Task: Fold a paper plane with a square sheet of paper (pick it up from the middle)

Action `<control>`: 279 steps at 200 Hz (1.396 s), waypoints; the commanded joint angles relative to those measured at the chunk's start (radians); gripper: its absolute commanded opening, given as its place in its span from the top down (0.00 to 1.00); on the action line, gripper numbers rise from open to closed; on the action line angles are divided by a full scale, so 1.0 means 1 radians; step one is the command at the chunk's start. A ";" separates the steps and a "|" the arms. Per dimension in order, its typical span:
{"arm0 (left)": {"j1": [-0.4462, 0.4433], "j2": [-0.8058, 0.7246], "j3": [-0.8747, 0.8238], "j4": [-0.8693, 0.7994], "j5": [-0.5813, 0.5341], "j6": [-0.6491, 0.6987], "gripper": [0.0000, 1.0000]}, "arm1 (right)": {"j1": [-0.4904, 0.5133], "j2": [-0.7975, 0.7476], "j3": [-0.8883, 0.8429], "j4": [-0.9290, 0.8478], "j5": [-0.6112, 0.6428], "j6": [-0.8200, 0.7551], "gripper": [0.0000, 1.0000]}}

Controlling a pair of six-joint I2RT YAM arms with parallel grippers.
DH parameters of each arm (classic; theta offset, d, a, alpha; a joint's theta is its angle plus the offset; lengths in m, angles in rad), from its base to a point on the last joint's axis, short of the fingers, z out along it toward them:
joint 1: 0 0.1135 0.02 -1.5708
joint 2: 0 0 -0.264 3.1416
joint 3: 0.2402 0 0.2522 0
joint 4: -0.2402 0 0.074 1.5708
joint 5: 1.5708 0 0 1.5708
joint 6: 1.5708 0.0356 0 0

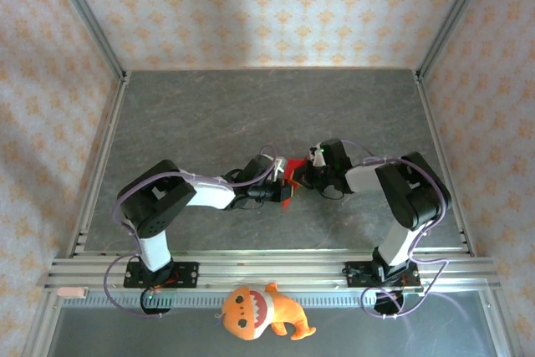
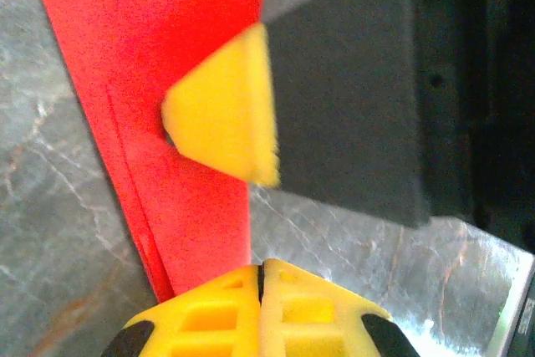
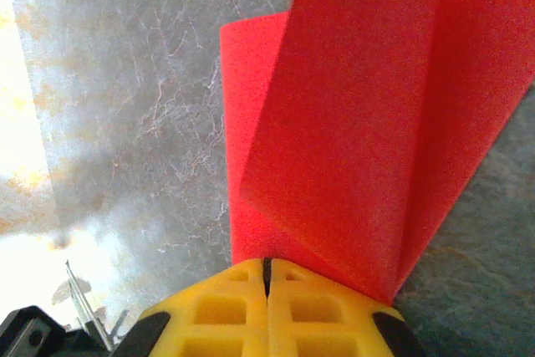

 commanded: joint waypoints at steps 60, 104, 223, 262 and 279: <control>0.010 0.075 -0.032 0.006 -0.027 0.014 1.00 | 0.005 0.000 -0.043 -0.027 0.084 0.015 0.92; 0.011 0.050 -0.190 -0.024 0.010 0.081 1.00 | -0.012 -0.116 0.002 -0.085 0.116 -0.012 0.92; 0.011 0.049 -0.249 -0.034 0.047 0.113 1.00 | 0.069 -0.021 -0.018 -0.015 0.154 -0.029 0.95; 0.011 0.078 -0.274 0.003 0.050 0.094 1.00 | -0.002 -0.001 0.008 -0.022 0.134 -0.016 0.95; 0.011 0.080 -0.287 0.016 0.054 0.089 1.00 | -0.032 0.012 0.024 -0.031 0.133 -0.019 0.95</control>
